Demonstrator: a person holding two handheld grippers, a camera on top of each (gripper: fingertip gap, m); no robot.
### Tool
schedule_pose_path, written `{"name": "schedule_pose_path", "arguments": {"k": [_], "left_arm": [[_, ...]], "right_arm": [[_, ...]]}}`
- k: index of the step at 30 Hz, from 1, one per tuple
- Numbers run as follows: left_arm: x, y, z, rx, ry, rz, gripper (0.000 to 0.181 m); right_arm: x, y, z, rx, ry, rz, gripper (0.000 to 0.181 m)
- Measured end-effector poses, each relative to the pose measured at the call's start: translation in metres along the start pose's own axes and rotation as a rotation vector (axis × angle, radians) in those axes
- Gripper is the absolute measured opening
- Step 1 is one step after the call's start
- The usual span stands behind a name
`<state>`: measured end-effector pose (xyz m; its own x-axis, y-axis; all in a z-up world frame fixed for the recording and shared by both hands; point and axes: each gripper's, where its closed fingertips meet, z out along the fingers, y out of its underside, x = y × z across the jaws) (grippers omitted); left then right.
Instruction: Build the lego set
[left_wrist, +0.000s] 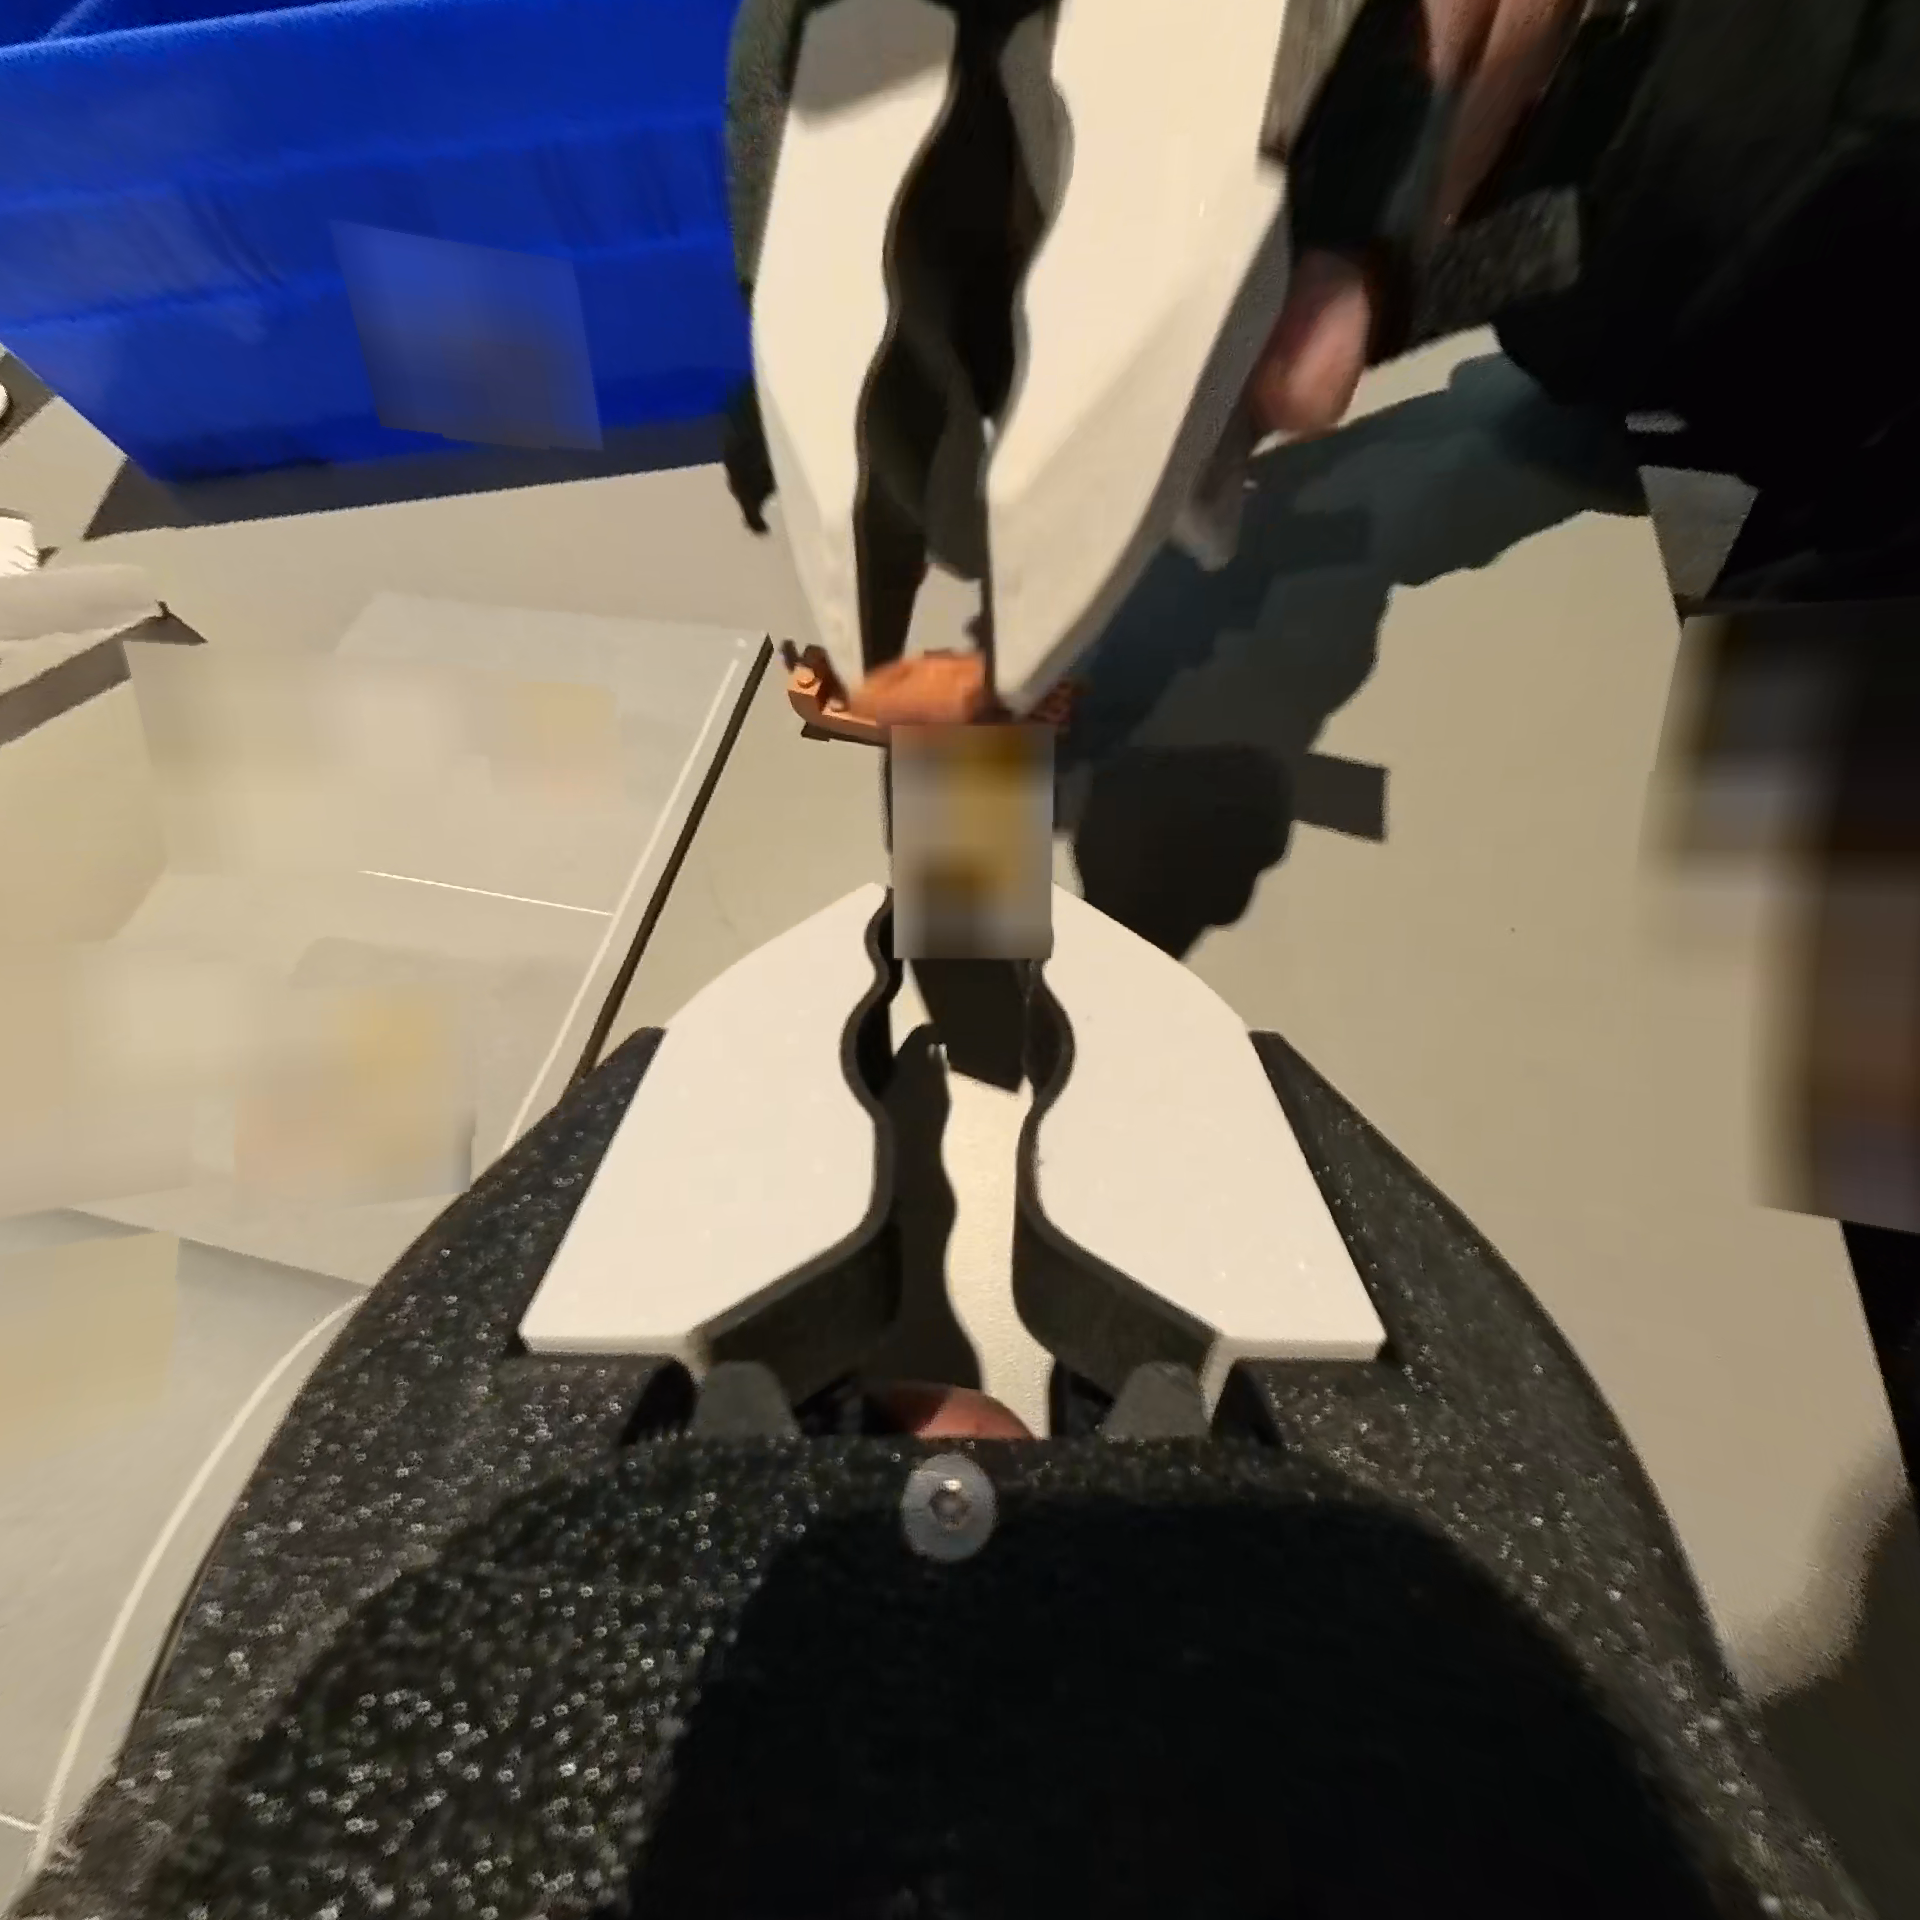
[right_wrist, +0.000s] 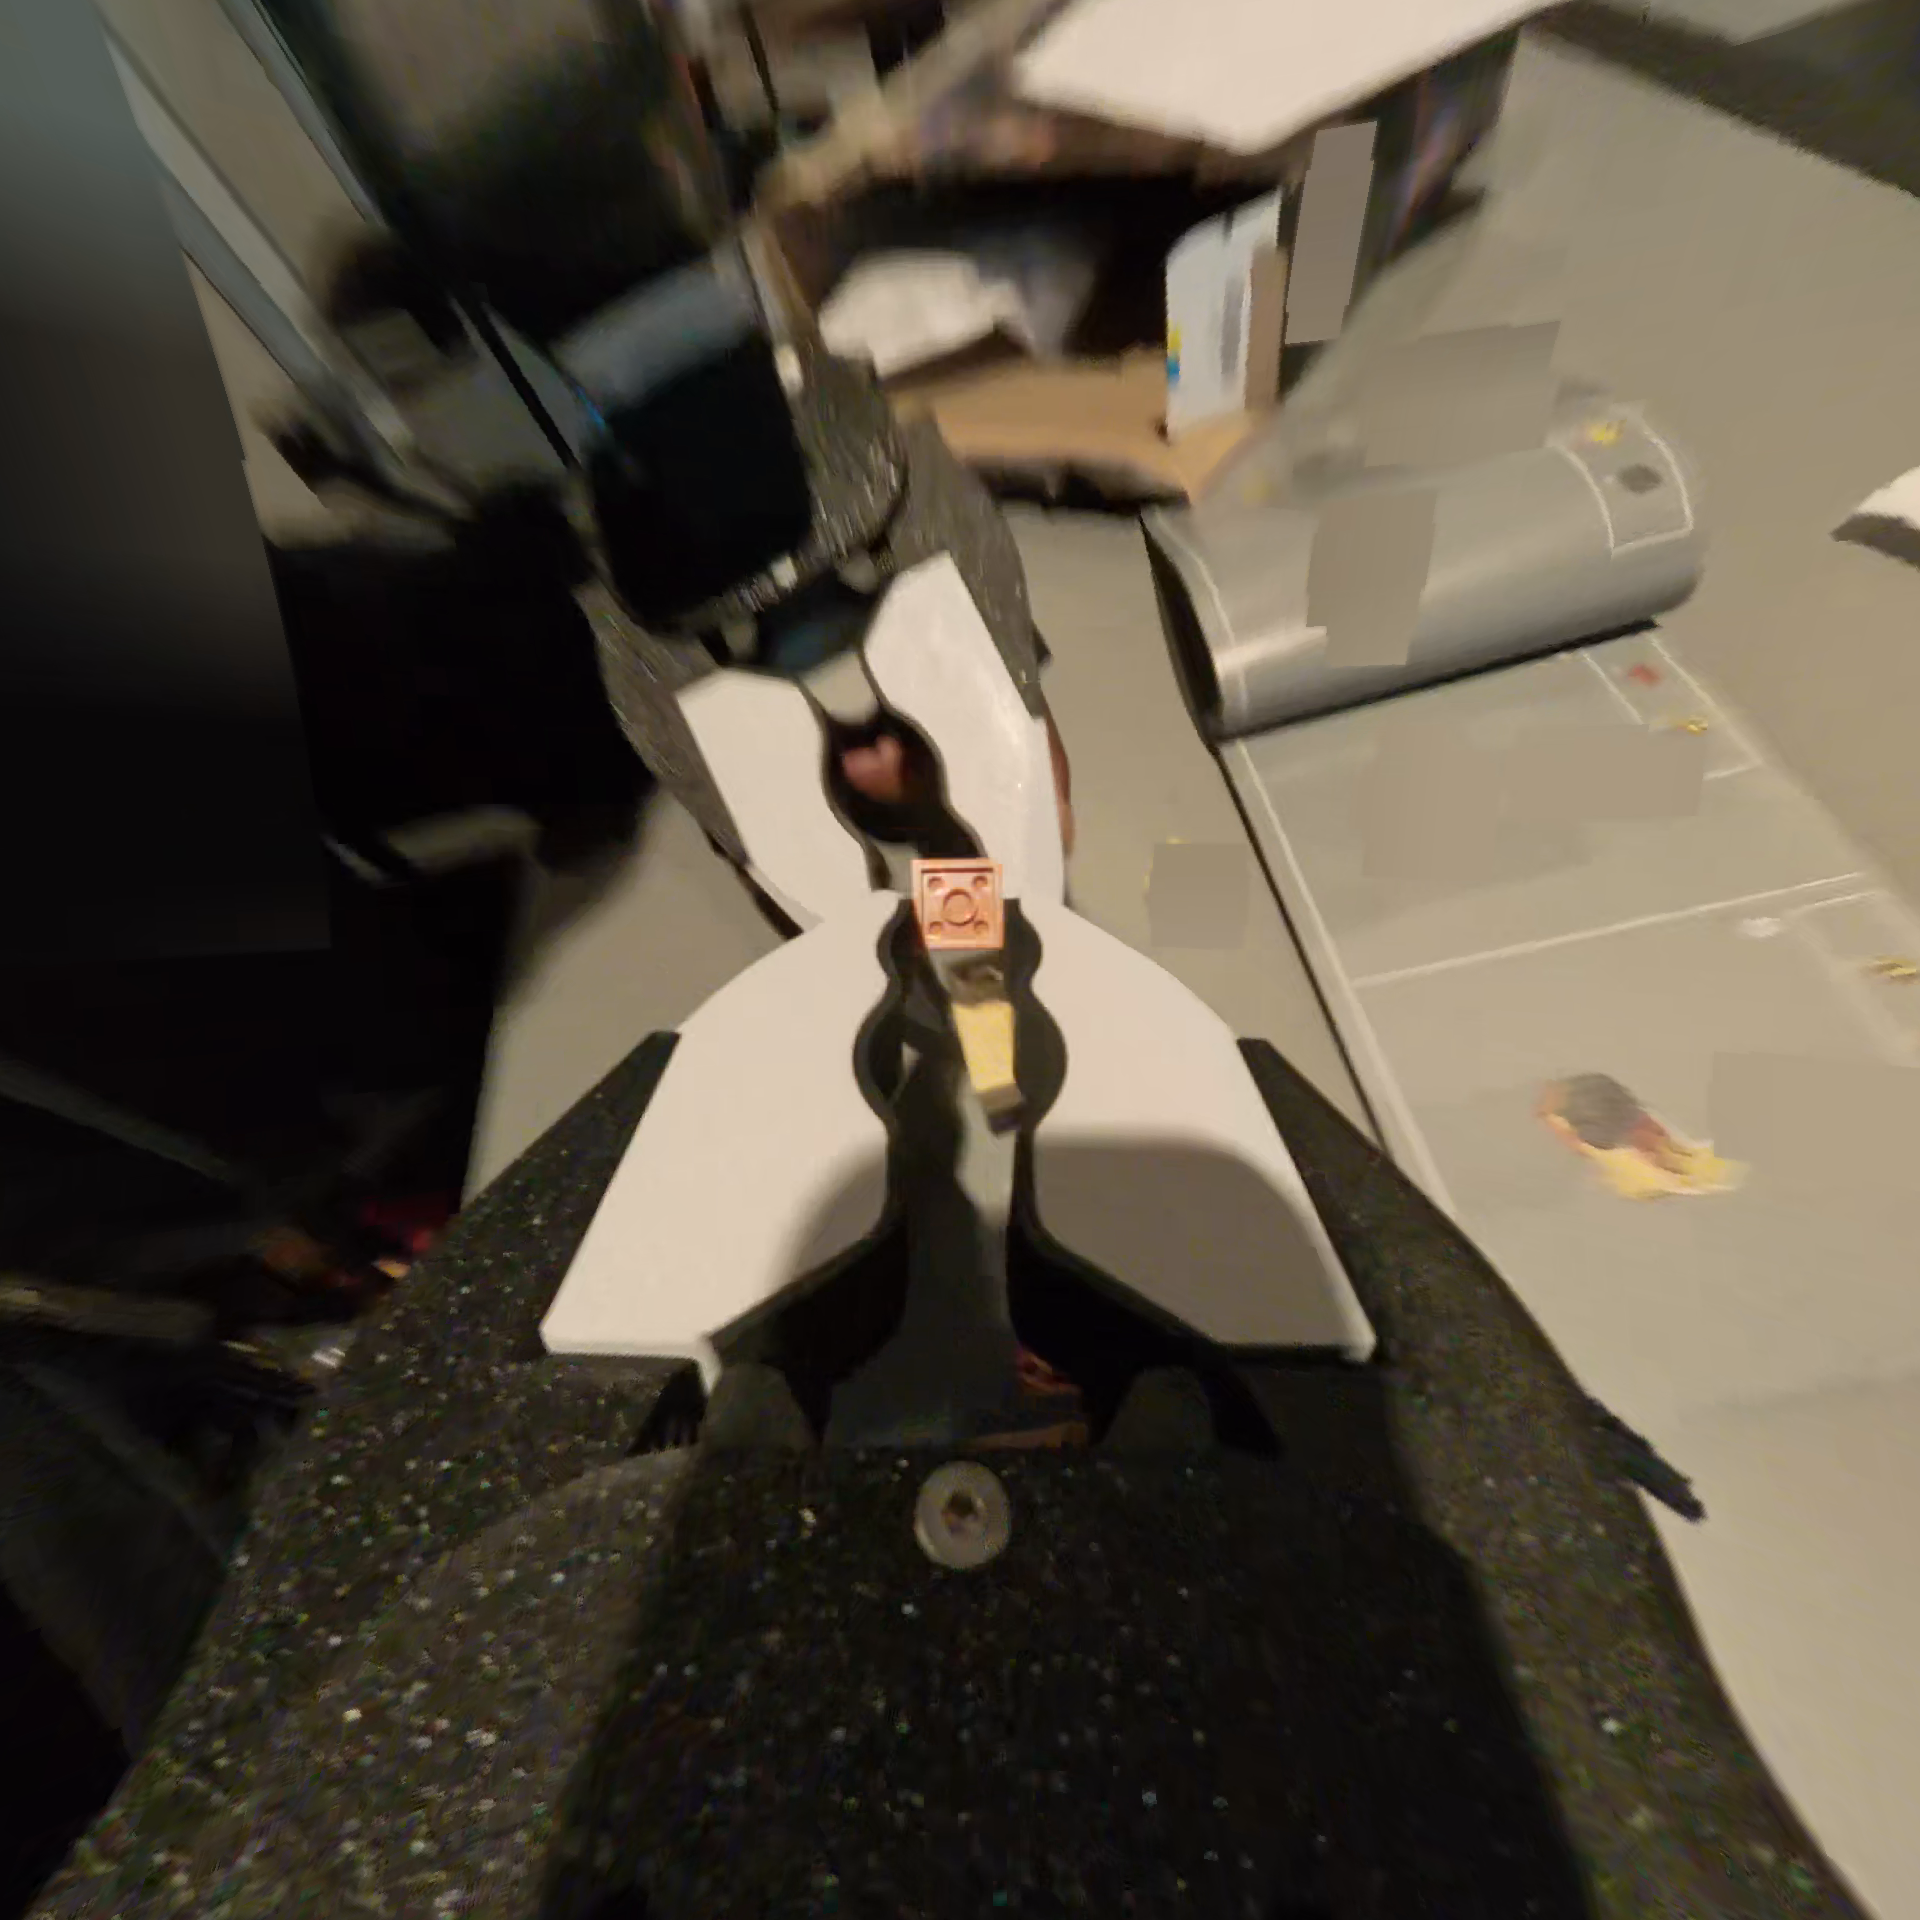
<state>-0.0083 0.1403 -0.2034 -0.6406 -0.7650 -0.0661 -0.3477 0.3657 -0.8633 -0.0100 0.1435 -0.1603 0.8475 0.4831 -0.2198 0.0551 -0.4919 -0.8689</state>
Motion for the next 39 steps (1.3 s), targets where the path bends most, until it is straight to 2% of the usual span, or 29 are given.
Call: {"name": "schedule_pose_path", "arguments": {"k": [5, 13, 21, 39], "left_arm": [[-0.001, 0.0, 0.001, -0.002, -0.016, 0.018, 0.02], [0.0, 0.0, 0.0, 0.0, -0.016, 0.034, 0.02], [0.002, 0.0, 0.001, -0.004, -0.011, 0.051, 0.02], [0.004, -0.001, 0.0, 0.007, 0.004, 0.053, 0.02]], "right_arm": [[0.006, 0.018, 0.009, -0.213, 0.1, -0.15, 0.016], [0.005, 0.028, 0.015, -0.361, 0.097, -0.24, 0.015], [0.003, 0.029, 0.016, -0.413, 0.067, -0.275, 0.016], [0.002, 0.03, 0.017, -0.404, 0.051, -0.267, 0.018]]}}
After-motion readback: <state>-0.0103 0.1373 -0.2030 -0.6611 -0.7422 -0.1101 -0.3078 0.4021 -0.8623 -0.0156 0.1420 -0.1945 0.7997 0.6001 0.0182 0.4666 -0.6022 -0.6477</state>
